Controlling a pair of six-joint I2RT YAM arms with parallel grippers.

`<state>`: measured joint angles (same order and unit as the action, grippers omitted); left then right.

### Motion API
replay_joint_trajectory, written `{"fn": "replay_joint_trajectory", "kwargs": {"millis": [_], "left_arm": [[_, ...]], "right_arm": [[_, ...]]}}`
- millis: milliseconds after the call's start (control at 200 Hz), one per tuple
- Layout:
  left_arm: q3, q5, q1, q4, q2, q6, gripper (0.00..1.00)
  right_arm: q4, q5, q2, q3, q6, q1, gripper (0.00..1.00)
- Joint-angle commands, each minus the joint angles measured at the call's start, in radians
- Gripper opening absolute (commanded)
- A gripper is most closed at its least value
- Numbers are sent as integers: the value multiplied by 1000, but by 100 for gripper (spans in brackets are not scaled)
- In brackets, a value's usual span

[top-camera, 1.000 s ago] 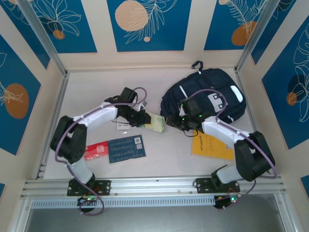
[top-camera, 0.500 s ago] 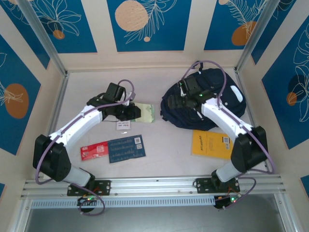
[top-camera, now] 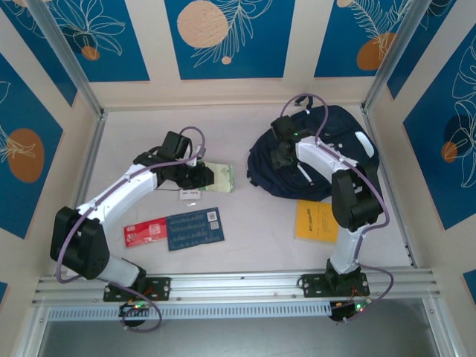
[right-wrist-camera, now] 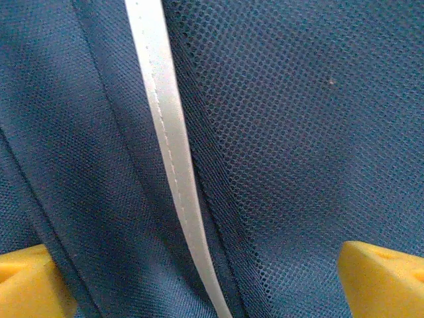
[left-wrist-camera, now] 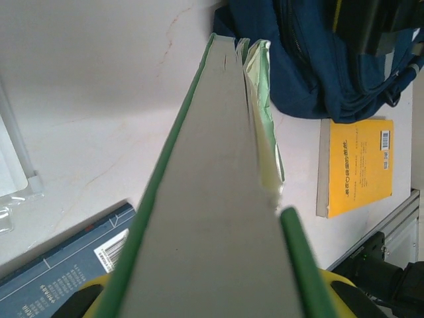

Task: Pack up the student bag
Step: Open the student bag at the center of the table.

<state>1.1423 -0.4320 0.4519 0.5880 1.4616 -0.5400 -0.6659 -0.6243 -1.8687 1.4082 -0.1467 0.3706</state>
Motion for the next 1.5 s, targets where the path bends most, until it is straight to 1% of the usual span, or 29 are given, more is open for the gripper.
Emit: {"fn": "replay_joint_trajectory", "kwargs": {"millis": [0,95,155,275,330,345,370,385,430,460,495,515,585,670,705,715,730,815,840,910,975,1040,1080,1150,1200,1275,1380,1435,1495], "left_arm": [[-1,-50,-16,-44,-9,1,0],[-3,-63,-16,-53,-7,-6,0],[-6,-65,-17,-54,-8,-9,0],[-10,-63,-20,-57,-13,-11,0],[-12,-64,-22,-59,-15,-13,0],[-13,-66,-21,-59,-15,-14,0],[-14,-67,-21,-60,-15,-14,0],[-14,-68,-21,-61,-15,-15,0],[-15,-68,-22,-62,-15,-17,0],[-15,-70,-22,-62,-16,-17,0],[-14,-70,-22,-63,-17,-19,0],[-14,-70,-23,-63,-18,-21,0],[-16,-71,-24,-65,-21,-21,0],[-20,-72,-24,-67,-29,-23,0],[-20,-69,-24,-67,-33,-25,0],[-21,-69,-24,-67,-34,-26,0],[-21,-68,-25,-67,-37,-26,0],[-21,-61,-25,-69,-46,-27,0],[-22,-62,-26,-73,-47,-29,0],[-20,-81,-25,-88,-49,-39,0],[-20,-96,-25,-99,-49,-46,0],[-25,-110,-26,-110,-53,-54,0],[-26,-116,-25,-116,-58,-57,0],[-28,-118,-25,-119,-63,-60,0],[-26,-119,-26,-119,-65,-61,0],[-19,-126,-25,-121,-67,-68,0],[-7,-132,-26,-137,-66,-92,0],[-1,-136,-24,-162,-58,-121,0],[-3,-135,-21,-217,-50,-168,0]], "right_arm": [[-12,-69,-42,36,30,-4,90],[-21,-47,-79,53,35,2,81],[-32,-15,-93,66,39,7,72],[-15,-12,-85,61,65,7,46],[-4,-29,-68,56,79,9,32],[3,-34,-60,52,86,9,27],[13,-39,-42,42,94,10,22],[21,-40,-32,37,99,11,16],[47,-41,4,18,118,13,8],[70,-43,32,5,131,14,4],[97,-38,66,-15,149,16,3],[110,-18,90,-27,170,15,5],[162,138,172,-90,302,13,7],[153,232,245,-96,353,10,5],[119,300,269,-77,347,-3,3],[102,335,279,-66,343,-11,1],[91,365,285,-60,342,-17,0],[16,604,336,-16,313,-76,0],[9,674,357,-12,302,-97,0],[4,819,393,-7,270,-146,0],[-15,994,409,9,247,-206,0],[-35,1097,415,22,237,-246,0],[-29,1142,427,18,237,-263,0],[6,1166,455,-3,220,-276,0],[31,1211,468,-17,197,-294,0],[85,1307,475,-34,121,-338,0],[203,1459,482,-69,-28,-398,0],[241,1502,483,-76,-76,-414,0],[253,1533,480,-74,-91,-420,0]]}}
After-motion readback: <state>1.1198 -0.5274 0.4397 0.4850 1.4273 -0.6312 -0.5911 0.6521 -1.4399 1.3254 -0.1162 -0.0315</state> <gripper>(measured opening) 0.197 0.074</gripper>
